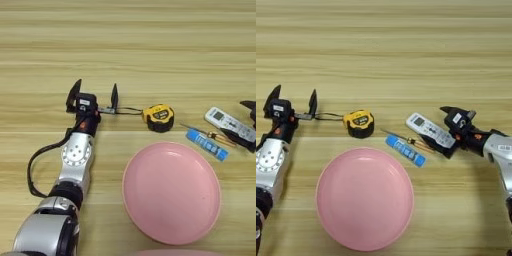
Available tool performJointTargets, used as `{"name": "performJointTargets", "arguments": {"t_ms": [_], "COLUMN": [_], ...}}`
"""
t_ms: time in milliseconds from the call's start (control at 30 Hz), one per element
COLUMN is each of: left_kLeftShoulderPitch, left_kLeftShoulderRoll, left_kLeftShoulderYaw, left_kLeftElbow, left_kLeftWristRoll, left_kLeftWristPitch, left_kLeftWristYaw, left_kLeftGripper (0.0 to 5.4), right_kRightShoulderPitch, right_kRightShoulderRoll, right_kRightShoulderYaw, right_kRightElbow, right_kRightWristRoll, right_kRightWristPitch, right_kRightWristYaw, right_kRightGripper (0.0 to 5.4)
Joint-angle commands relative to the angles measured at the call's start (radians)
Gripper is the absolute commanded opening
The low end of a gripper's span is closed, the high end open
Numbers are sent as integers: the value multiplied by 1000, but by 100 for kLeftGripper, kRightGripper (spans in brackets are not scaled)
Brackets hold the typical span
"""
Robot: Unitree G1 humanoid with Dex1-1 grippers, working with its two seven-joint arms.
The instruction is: Move the objects on the table
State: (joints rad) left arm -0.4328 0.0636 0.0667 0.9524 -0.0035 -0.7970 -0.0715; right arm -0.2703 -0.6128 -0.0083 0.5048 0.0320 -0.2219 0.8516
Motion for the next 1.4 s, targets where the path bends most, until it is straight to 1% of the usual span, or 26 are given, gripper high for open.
{"name": "performJointTargets", "arguments": {"t_ms": [33,333,533,767,900,1100,1233,1400], "left_kLeftShoulderPitch": [-12,-12,-14,-15,-17,-20,-22,-22], "left_kLeftShoulderRoll": [8,9,9,6,6,5,4,4], "left_kLeftShoulderYaw": [2,3,3,5,5,5,5,5], "left_kLeftElbow": [6,7,8,9,11,15,18,19], "left_kLeftWristRoll": [5,4,5,6,7,7,7,6], "left_kLeftWristPitch": [-6,-5,-4,-4,-4,-3,-3,-4], "left_kLeftWristYaw": [-3,-3,-4,-3,-3,-2,-2,-3], "left_kLeftGripper": [540,540,540,540,540,540,540,540], "right_kRightShoulderPitch": [-15,-1,17,54,62,58,30,19], "right_kRightShoulderRoll": [-17,-27,-38,-50,-53,-53,-48,-50], "right_kRightShoulderYaw": [14,37,43,30,18,11,8,18], "right_kRightElbow": [12,4,-25,-116,-155,-162,-114,-77], "right_kRightWristRoll": [-30,-38,-20,51,87,97,76,61], "right_kRightWristPitch": [12,17,27,65,91,102,114,121], "right_kRightWristYaw": [-22,-6,30,119,143,138,97,84], "right_kRightGripper": [537,537,537,537,537,537,537,537]}}
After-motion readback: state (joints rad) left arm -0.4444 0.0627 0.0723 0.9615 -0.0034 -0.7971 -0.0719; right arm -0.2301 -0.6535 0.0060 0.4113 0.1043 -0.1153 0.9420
